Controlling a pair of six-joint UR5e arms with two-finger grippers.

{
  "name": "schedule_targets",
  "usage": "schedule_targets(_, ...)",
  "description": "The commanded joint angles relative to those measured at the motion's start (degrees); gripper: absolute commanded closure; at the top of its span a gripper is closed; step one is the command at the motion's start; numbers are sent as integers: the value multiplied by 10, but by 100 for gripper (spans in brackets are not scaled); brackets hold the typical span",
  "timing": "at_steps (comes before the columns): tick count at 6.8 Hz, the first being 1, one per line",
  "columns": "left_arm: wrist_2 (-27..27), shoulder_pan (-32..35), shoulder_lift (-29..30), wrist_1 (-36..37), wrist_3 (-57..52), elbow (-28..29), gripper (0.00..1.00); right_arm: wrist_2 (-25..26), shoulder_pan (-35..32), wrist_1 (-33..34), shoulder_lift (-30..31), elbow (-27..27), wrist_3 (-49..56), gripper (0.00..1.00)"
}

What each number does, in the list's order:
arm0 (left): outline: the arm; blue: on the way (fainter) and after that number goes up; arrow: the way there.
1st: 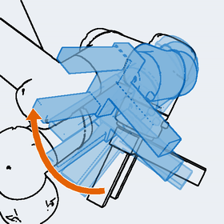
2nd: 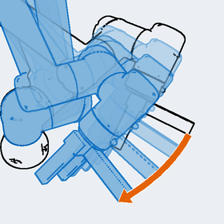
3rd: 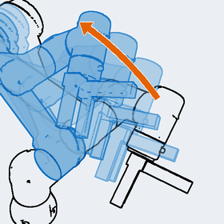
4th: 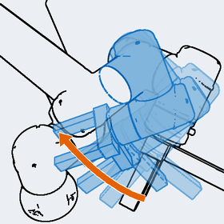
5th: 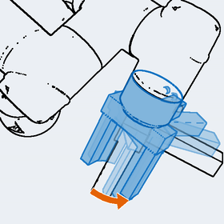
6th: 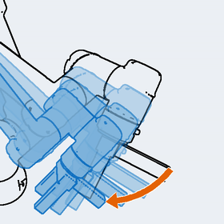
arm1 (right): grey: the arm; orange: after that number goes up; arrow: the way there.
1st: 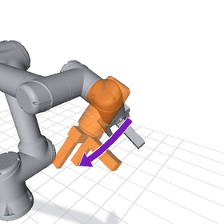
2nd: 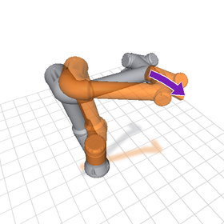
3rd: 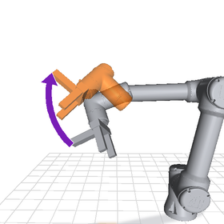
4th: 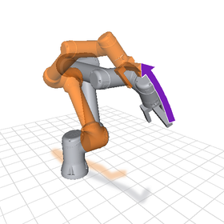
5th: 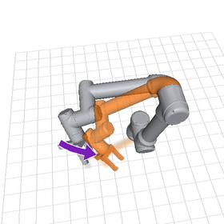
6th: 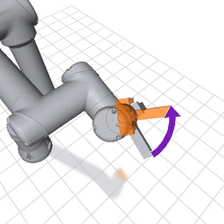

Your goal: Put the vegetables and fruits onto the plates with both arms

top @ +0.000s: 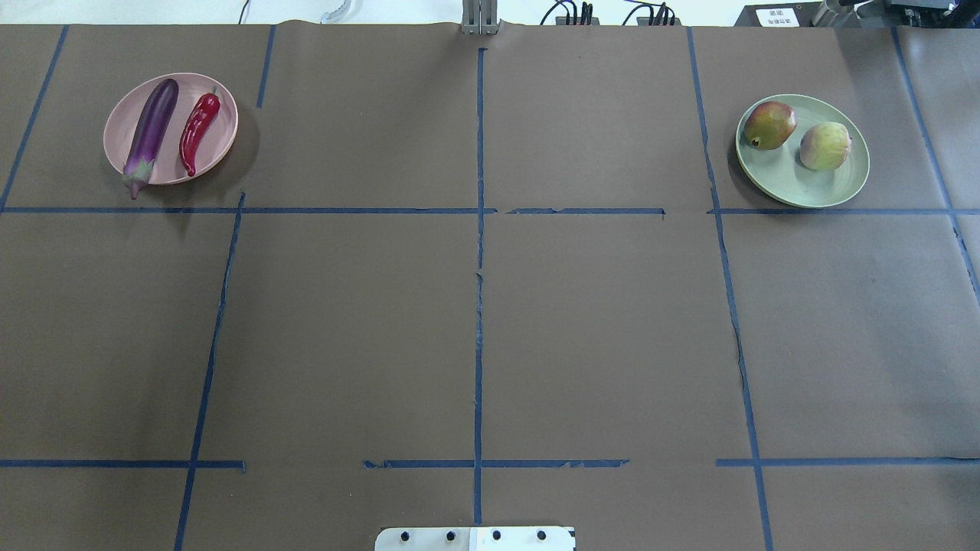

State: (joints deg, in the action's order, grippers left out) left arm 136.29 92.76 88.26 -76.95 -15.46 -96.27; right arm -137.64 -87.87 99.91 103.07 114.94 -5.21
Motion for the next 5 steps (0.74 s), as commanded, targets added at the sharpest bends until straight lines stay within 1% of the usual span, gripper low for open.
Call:
schedule_targets(1, 57, -1, -9, 17, 11, -19, 0, 2, 2, -1, 11, -1, 0, 0)
schedule_targets(2, 56, -6, -6, 22, 44, -28, 0, 4, 2, -2, 11, -2, 1, 0)
schedule_targets(3, 51, -8, -6, 22, 44, -37, 0, 16, 2, -2, 11, -4, 1, 0)
schedule_targets(4, 51, -20, -10, 38, 43, -80, 0, 19, 2, -3, 12, -4, 3, 0)
schedule_targets(5, 40, -28, -24, 48, 43, -108, 0, 20, 2, -4, 15, -4, 6, 0)
